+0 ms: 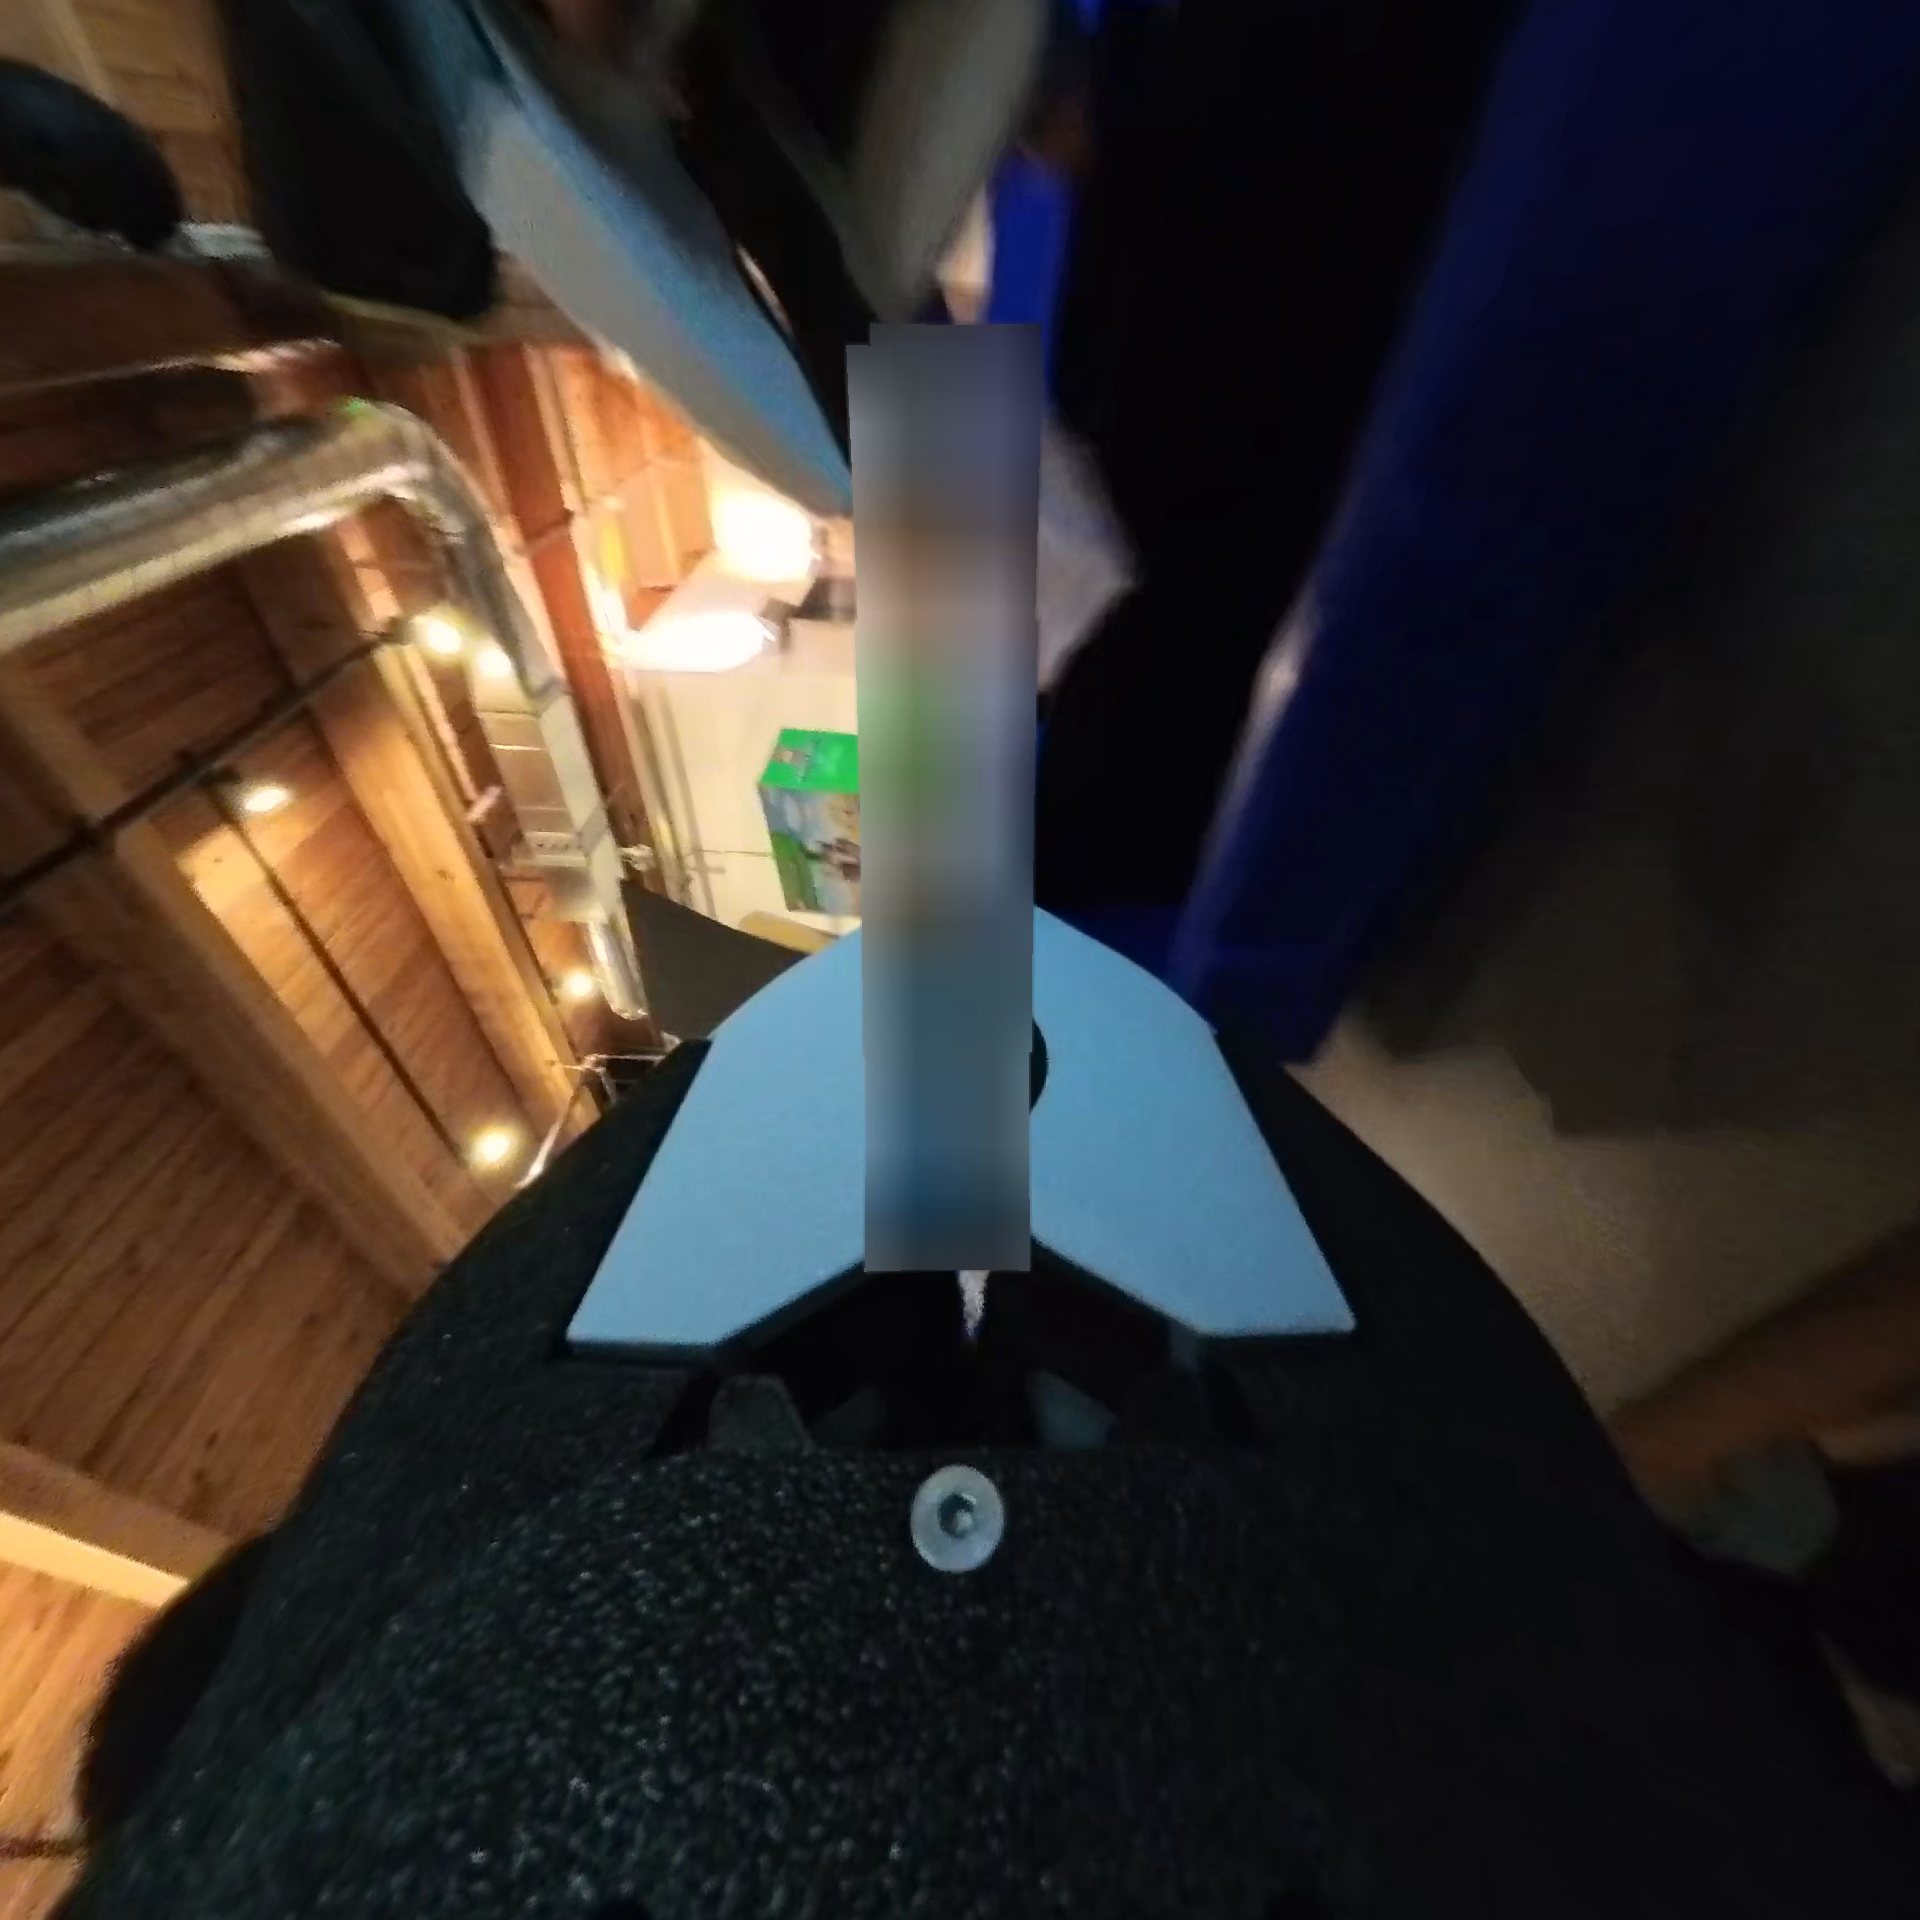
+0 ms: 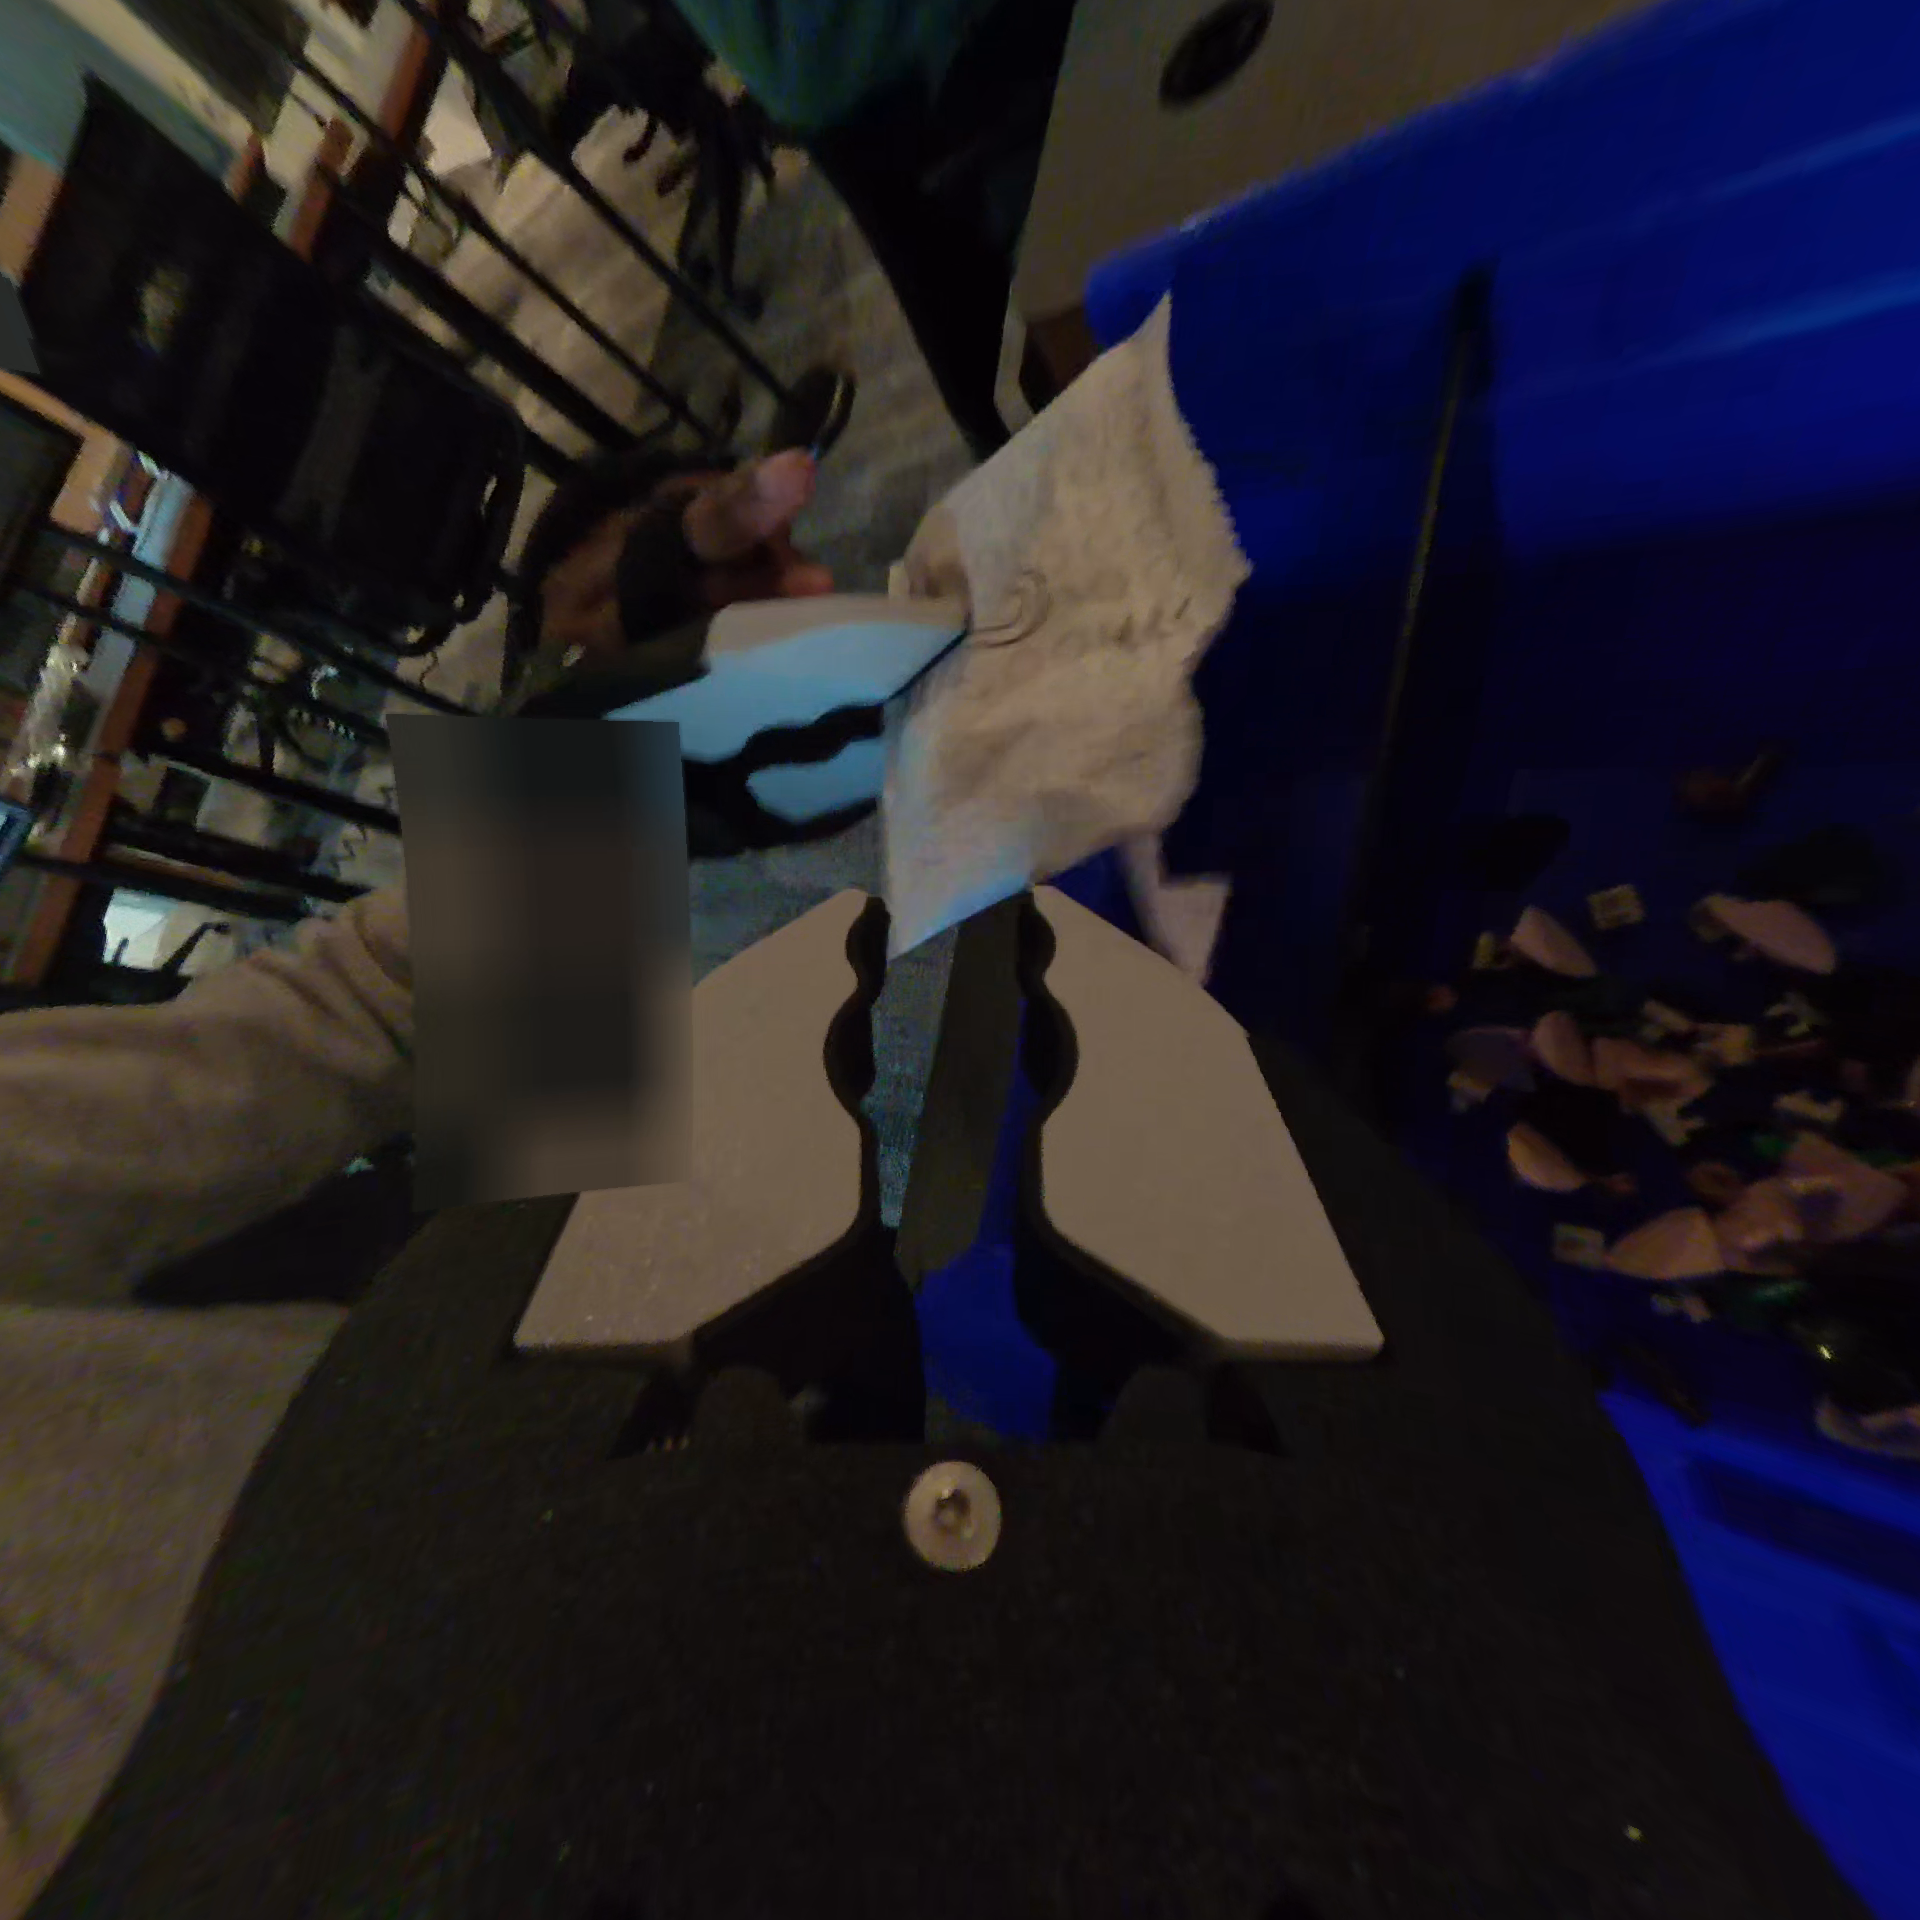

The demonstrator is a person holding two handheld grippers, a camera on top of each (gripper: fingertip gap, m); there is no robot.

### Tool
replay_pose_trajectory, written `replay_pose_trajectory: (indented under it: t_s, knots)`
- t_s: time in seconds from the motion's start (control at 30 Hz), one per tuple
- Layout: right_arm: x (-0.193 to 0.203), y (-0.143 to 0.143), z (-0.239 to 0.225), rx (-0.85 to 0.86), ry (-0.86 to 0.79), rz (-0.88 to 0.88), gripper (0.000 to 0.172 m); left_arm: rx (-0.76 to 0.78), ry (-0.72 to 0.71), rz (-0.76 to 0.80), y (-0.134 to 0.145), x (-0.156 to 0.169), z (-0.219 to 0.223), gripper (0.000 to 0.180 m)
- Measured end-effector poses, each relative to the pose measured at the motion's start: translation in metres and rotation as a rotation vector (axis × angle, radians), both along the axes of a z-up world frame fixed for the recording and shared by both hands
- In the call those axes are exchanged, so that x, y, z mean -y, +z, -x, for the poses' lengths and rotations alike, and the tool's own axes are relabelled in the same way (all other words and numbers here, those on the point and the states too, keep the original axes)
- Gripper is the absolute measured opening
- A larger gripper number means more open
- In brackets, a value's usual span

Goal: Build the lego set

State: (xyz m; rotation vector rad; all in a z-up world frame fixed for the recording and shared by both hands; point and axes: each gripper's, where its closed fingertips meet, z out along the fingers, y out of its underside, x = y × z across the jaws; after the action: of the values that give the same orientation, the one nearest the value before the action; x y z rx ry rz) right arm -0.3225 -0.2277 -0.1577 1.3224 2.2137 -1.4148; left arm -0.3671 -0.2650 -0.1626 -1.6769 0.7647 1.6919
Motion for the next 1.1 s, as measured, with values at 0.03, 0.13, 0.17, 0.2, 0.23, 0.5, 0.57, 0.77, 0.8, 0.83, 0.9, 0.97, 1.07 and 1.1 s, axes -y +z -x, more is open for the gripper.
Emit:
replay_pose_trajectory:
  t_s: [0.03,0.13,0.17,0.2,0.23,0.5,0.57,0.77,0.8,0.83,0.9,0.97,1.07,1.1]
  knots:
    - [-0.003,0.002,-0.001,0.001,0.000,-0.002,0.022,0.007,0.009,0.026,-0.005,0.003,0.003,0.006]
    - [-0.012,0.012,-0.005,-0.016,0.009,-0.018,0.028,0.030,-0.017,0.059,-0.010,0.006,0.000,0.006]
    - [-0.016,0.014,-0.005,-0.033,0.008,-0.046,0.029,0.044,-0.027,0.073,-0.011,0.005,-0.002,0.006]
    - [-0.021,0.015,-0.004,-0.053,0.004,-0.088,0.031,0.058,-0.029,0.095,-0.012,0.004,-0.002,0.005]
    - [-0.027,0.016,-0.003,-0.078,-0.005,-0.132,0.032,0.084,-0.034,0.140,-0.016,0.001,-0.003,0.006]
    - [-0.045,0.022,-0.006,-0.202,0.026,-0.323,0.033,0.458,-0.013,0.553,-0.031,-0.013,-0.003,0.006]
    - [-0.045,0.015,-0.009,-0.243,0.090,-0.405,0.034,0.585,-0.007,0.630,-0.030,-0.015,-0.003,0.006]
    - [-0.037,-0.009,0.001,-0.475,0.257,-0.659,0.032,0.824,-0.012,0.767,-0.033,-0.021,-0.002,0.006]
    - [-0.029,-0.010,0.001,-0.471,0.275,-0.634,0.032,0.851,-0.009,0.788,-0.033,-0.021,-0.002,0.006]
    - [-0.023,-0.011,0.002,-0.463,0.285,-0.610,0.032,0.869,-0.008,0.807,-0.033,-0.022,-0.001,0.006]
    - [-0.017,-0.014,0.007,-0.425,0.283,-0.591,0.036,0.908,-0.005,0.843,-0.033,-0.022,-0.001,0.006]
    - [-0.012,-0.021,0.009,-0.375,0.309,-0.589,0.039,0.955,-0.004,0.873,-0.032,-0.022,-0.001,0.006]
    - [-0.019,-0.022,0.021,-0.380,0.273,-0.633,0.000,0.992,0.009,0.922,-0.032,-0.021,0.001,0.007]
    - [-0.019,-0.021,0.021,-0.363,0.274,-0.611,0.000,1.013,0.008,0.924,-0.032,-0.022,0.001,0.007]
